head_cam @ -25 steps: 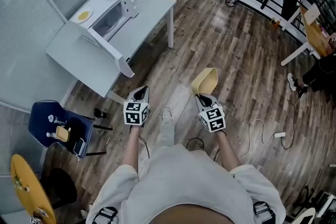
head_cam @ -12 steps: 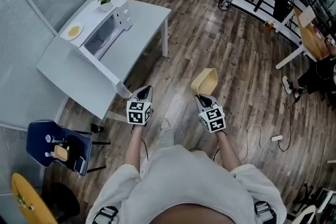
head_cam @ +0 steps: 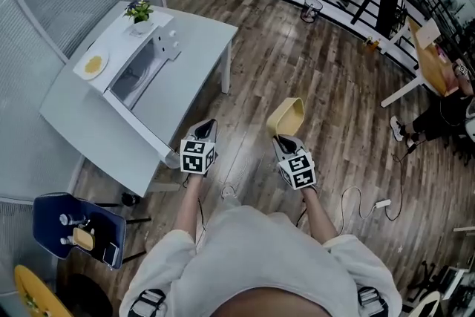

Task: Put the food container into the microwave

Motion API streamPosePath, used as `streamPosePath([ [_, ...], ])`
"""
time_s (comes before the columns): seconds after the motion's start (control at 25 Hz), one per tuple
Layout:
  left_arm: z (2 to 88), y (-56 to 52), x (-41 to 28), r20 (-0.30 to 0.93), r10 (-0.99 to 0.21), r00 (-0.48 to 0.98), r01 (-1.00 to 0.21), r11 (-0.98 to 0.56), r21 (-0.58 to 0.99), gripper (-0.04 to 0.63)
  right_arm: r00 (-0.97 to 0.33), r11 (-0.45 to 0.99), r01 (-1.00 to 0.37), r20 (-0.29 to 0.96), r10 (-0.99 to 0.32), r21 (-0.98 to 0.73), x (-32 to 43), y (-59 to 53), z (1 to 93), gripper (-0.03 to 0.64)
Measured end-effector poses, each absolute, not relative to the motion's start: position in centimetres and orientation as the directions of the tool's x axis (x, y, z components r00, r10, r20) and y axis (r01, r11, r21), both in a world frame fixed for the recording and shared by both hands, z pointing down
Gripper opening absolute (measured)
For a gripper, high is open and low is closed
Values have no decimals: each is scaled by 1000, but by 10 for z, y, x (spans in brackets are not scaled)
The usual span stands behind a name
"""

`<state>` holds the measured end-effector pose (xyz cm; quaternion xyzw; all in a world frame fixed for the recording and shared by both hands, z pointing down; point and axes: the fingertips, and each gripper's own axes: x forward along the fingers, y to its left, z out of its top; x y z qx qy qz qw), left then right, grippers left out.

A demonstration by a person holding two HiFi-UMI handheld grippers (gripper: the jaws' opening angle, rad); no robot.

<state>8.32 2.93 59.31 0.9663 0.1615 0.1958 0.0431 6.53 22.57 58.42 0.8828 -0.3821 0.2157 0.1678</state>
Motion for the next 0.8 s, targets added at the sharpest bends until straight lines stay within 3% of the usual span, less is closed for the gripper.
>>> streamPosePath([
  [0.8, 598, -13, 178, 351, 354, 867, 303, -933, 194, 11, 621, -661, -737, 530, -578, 142, 147, 182, 588, 28],
])
